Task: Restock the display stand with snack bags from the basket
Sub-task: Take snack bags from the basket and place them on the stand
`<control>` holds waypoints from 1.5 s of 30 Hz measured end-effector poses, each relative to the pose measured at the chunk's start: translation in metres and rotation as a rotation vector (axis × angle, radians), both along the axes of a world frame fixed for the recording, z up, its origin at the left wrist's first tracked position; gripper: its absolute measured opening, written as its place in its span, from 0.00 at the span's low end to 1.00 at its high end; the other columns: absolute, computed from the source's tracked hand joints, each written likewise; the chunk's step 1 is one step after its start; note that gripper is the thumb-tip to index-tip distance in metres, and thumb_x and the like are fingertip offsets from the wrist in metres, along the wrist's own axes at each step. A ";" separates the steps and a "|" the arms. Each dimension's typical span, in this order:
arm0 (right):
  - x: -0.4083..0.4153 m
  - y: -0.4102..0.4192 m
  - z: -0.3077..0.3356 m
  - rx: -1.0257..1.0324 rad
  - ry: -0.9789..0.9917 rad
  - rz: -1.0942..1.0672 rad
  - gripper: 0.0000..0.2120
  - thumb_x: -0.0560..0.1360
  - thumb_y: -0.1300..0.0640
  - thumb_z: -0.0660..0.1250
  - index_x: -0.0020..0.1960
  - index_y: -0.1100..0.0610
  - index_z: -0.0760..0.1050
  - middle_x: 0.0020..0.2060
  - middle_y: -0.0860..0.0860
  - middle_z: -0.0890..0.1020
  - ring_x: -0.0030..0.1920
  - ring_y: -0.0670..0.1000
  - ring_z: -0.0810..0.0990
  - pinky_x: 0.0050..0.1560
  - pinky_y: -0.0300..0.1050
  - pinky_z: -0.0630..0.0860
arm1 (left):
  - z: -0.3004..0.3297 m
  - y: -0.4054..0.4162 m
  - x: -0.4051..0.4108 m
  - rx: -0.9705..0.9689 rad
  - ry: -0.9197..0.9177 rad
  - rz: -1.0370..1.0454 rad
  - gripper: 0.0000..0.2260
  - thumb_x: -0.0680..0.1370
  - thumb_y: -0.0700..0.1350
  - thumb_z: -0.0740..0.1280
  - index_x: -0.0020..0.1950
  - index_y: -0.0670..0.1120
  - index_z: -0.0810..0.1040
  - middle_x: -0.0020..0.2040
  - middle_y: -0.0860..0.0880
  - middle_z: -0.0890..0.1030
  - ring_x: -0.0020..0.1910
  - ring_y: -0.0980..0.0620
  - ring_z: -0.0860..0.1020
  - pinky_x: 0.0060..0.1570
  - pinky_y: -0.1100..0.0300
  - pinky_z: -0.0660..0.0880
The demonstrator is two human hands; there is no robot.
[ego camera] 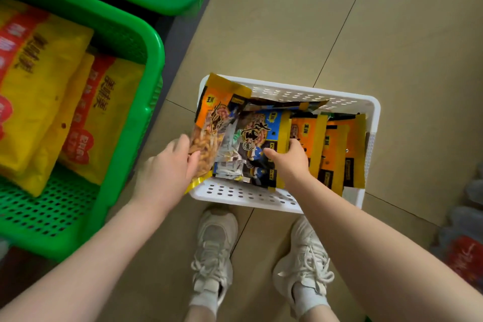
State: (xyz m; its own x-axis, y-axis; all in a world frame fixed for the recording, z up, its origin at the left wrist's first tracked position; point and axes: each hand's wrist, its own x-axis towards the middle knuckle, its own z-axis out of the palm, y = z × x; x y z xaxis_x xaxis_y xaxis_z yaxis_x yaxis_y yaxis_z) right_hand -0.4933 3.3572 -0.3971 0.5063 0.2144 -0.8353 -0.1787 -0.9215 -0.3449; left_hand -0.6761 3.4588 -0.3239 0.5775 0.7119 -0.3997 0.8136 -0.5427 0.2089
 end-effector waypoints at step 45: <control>-0.322 0.056 0.918 1.308 0.591 0.681 0.08 0.76 0.62 0.62 0.39 0.55 0.74 0.29 0.54 0.77 0.24 0.49 0.77 0.23 0.37 0.75 | 0.812 -0.201 -0.380 1.149 -0.305 1.083 0.11 0.78 0.44 0.63 0.47 0.36 0.70 0.33 0.31 0.77 0.35 0.30 0.76 0.29 0.50 0.63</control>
